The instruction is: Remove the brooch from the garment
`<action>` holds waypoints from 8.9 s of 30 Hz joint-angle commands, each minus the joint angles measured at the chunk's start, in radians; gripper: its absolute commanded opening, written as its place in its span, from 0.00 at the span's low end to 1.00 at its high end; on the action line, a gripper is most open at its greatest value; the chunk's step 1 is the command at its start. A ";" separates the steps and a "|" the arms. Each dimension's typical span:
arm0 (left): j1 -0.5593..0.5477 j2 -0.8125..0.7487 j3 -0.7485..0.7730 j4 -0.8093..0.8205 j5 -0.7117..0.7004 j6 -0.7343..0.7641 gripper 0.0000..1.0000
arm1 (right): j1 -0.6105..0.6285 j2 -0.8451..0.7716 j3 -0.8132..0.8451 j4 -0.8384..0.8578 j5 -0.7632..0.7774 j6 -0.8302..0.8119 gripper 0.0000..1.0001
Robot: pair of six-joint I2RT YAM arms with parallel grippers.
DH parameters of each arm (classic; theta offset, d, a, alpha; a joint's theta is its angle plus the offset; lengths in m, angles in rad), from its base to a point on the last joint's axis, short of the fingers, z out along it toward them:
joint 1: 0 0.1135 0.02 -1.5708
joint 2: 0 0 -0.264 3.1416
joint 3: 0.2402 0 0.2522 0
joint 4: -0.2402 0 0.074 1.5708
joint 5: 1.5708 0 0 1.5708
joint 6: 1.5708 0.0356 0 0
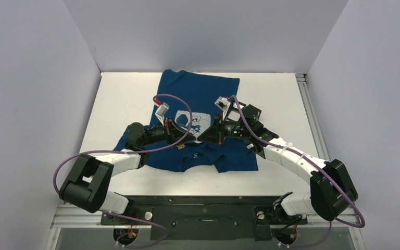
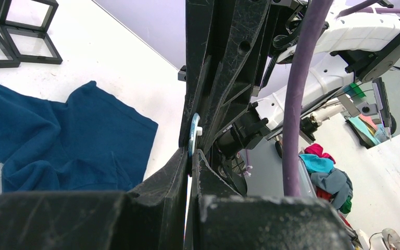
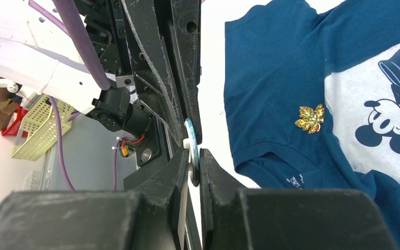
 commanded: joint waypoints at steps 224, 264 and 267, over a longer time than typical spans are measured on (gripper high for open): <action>0.218 0.373 0.231 -0.755 -0.053 0.228 0.29 | 0.180 0.462 0.283 -0.119 0.414 -0.378 0.42; 0.204 0.395 0.174 -0.543 -0.074 0.081 0.16 | 0.147 0.499 0.191 0.114 0.451 -0.076 0.47; 0.203 0.395 0.172 -0.532 -0.072 0.075 0.09 | 0.135 0.518 0.209 0.122 0.434 -0.050 0.45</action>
